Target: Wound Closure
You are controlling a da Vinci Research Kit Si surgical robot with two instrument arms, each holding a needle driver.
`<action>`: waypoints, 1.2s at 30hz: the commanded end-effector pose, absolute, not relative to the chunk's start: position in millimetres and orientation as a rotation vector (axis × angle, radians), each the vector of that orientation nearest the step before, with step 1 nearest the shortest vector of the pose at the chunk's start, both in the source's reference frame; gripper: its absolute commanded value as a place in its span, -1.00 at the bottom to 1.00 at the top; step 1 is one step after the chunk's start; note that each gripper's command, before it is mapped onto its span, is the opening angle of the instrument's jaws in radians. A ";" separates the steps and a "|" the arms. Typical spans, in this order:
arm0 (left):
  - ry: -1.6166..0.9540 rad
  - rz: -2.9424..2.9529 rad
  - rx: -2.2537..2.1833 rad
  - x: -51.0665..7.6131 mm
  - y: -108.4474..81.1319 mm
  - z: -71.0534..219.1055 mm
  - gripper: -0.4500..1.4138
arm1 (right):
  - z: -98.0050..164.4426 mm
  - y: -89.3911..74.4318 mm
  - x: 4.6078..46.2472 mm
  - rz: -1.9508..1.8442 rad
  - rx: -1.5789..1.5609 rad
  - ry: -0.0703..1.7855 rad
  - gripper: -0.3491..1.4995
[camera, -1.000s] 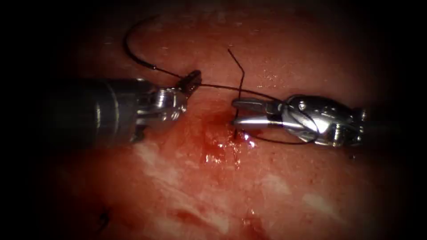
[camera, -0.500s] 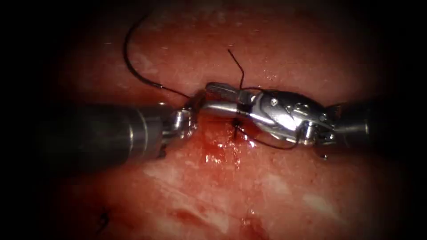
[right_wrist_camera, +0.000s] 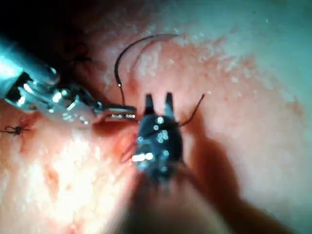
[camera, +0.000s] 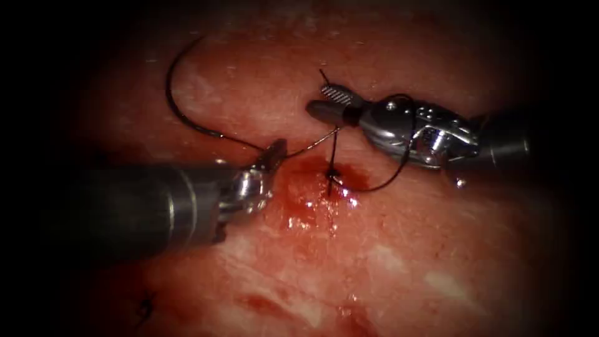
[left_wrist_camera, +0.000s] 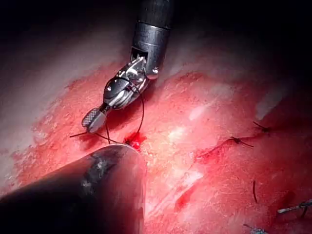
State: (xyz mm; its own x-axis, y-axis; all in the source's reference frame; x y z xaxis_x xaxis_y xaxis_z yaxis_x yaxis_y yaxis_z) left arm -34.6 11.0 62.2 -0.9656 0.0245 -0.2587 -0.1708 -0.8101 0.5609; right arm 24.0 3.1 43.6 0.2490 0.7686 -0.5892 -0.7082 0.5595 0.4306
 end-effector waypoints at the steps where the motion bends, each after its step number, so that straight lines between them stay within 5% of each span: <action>1: 0.920 2.871 -0.368 -35.3 10.8 63.0 -1.00 | 44.6 3.0 24.5 1.011 0.078 0.834 -0.33; 19: 0.913 2.875 -0.361 -34.9 11.5 63.8 -1.00 | 51.3 3.3 25.4 1.033 0.099 0.655 -0.15; 25: 0.910 2.877 -0.357 -34.7 11.6 64.0 -1.00 | 52.8 2.8 26.1 1.067 0.159 0.635 -0.51; 28: 0.904 2.883 -0.357 -34.3 11.9 64.4 -1.00 | 53.3 2.9 25.7 1.074 0.168 0.628 -1.00; 36: 0.892 2.894 -0.338 -32.7 12.4 65.1 -1.00 | 51.9 2.8 24.3 1.088 0.140 0.639 -1.00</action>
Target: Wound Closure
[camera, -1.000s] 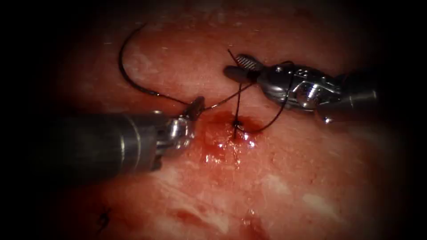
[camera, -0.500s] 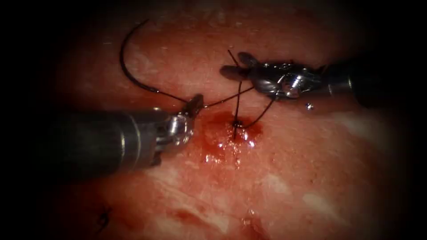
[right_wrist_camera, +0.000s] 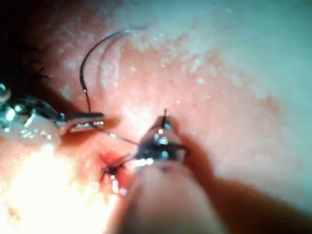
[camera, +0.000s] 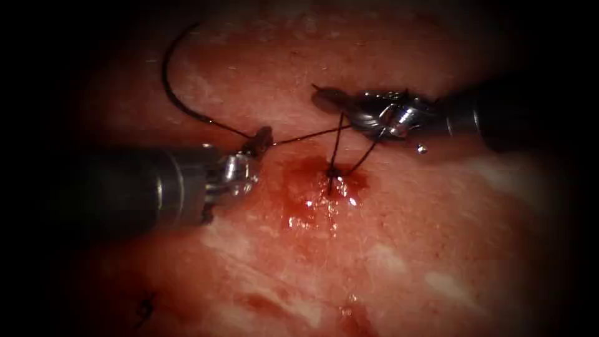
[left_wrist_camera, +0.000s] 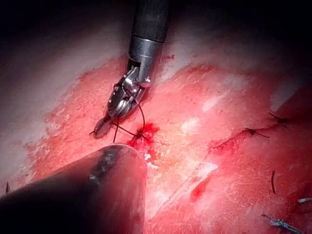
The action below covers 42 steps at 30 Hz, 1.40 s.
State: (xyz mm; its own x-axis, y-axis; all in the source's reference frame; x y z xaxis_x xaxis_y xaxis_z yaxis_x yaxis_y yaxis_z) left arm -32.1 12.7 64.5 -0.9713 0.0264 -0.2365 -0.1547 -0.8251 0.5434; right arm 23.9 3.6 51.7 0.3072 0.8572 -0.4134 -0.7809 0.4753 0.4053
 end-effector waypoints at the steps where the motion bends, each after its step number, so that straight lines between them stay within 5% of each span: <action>1: 0.882 2.900 -0.332 -32.5 12.6 65.3 -1.00 | 51.3 2.7 24.1 1.099 0.139 0.648 -1.00; 13: 0.779 2.925 -0.125 -29.2 19.5 70.9 -1.00 | 42.0 0.2 22.6 1.076 0.093 0.844 -1.00; 42: 0.724 2.849 -0.087 -29.4 41.5 71.5 -1.00 | 40.1 -9.0 22.9 0.786 0.109 0.987 -1.00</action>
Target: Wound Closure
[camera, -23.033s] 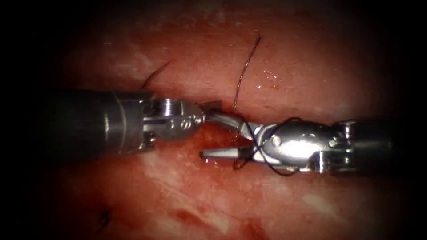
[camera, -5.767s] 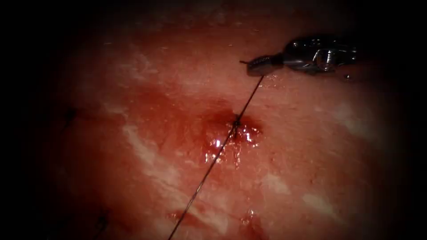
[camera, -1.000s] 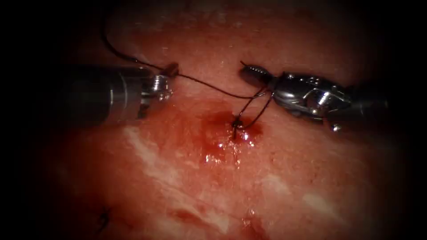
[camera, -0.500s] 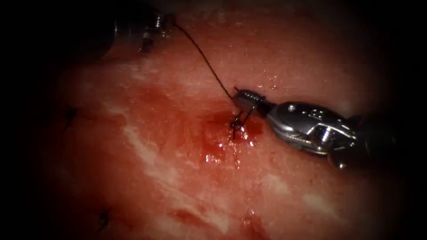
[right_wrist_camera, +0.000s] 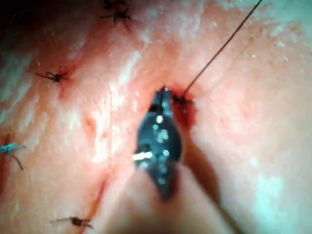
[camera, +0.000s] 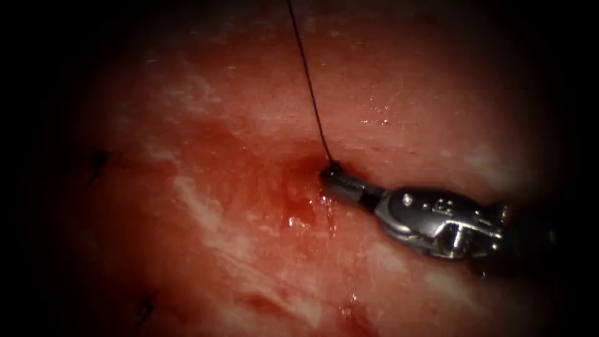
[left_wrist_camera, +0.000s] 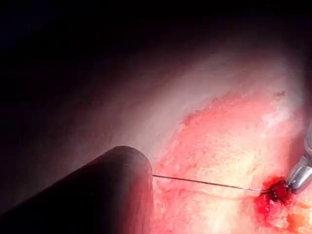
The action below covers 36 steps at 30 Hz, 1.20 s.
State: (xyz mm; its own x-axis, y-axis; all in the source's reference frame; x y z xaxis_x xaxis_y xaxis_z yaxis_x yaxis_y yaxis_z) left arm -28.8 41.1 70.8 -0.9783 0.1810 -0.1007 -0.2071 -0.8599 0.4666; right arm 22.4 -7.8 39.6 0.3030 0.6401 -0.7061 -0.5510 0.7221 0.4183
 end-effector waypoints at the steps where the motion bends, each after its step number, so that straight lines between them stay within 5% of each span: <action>1: 0.723 2.849 -0.092 -29.4 42.1 71.9 -1.00 | 40.0 -9.4 23.0 0.769 0.108 0.993 -1.00; 36: 0.750 2.870 -0.086 -26.7 49.5 84.4 -1.00 | 41.4 -16.7 24.8 0.501 0.156 0.970 -1.00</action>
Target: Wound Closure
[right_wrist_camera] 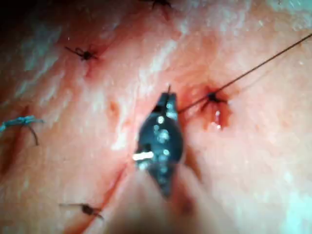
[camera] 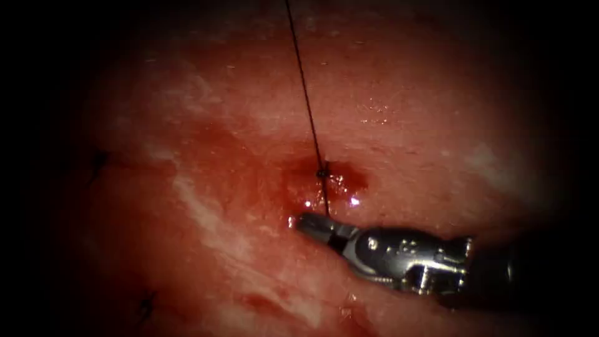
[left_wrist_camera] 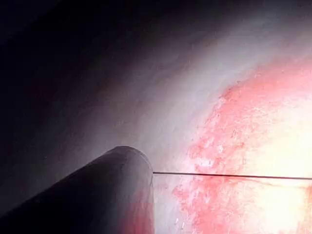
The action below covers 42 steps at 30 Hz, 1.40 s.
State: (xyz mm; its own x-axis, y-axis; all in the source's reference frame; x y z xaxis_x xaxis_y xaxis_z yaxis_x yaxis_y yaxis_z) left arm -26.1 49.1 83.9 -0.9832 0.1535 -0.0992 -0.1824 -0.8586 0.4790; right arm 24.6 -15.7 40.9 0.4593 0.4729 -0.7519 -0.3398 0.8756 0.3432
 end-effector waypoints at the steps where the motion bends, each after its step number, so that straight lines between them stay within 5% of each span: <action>1: 0.750 2.870 -0.086 -26.6 49.8 84.5 -1.00 | 41.5 -16.8 24.8 0.502 0.151 0.968 -1.00; 26: 0.730 2.846 -0.159 -28.0 47.3 83.4 -1.00 | 41.6 -16.3 23.9 0.544 0.164 1.027 -1.00; 29: 0.642 2.868 -0.257 -28.3 46.1 80.7 -1.00 | 41.1 -15.1 23.2 0.449 0.072 1.082 -0.16; 32: 0.577 2.852 -0.298 -27.8 45.5 77.1 -1.00 | 40.4 -14.2 22.4 0.428 0.061 1.090 0.38; 38: 0.448 2.743 -0.464 -26.2 44.9 67.8 -1.00 | 39.2 -12.8 20.8 0.434 0.062 1.118 0.69; 42: 0.421 2.693 -0.544 -26.1 43.7 63.5 -1.00 | 38.9 -11.9 20.5 0.479 0.098 1.120 0.72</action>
State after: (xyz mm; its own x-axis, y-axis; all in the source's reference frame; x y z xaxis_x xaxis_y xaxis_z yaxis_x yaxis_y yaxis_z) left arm -25.6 42.8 61.9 -0.8509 0.2935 -0.4357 -0.4102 -0.8893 0.2021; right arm 20.1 -10.9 38.3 0.3384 0.4295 -0.8373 -0.3271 0.8880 0.3233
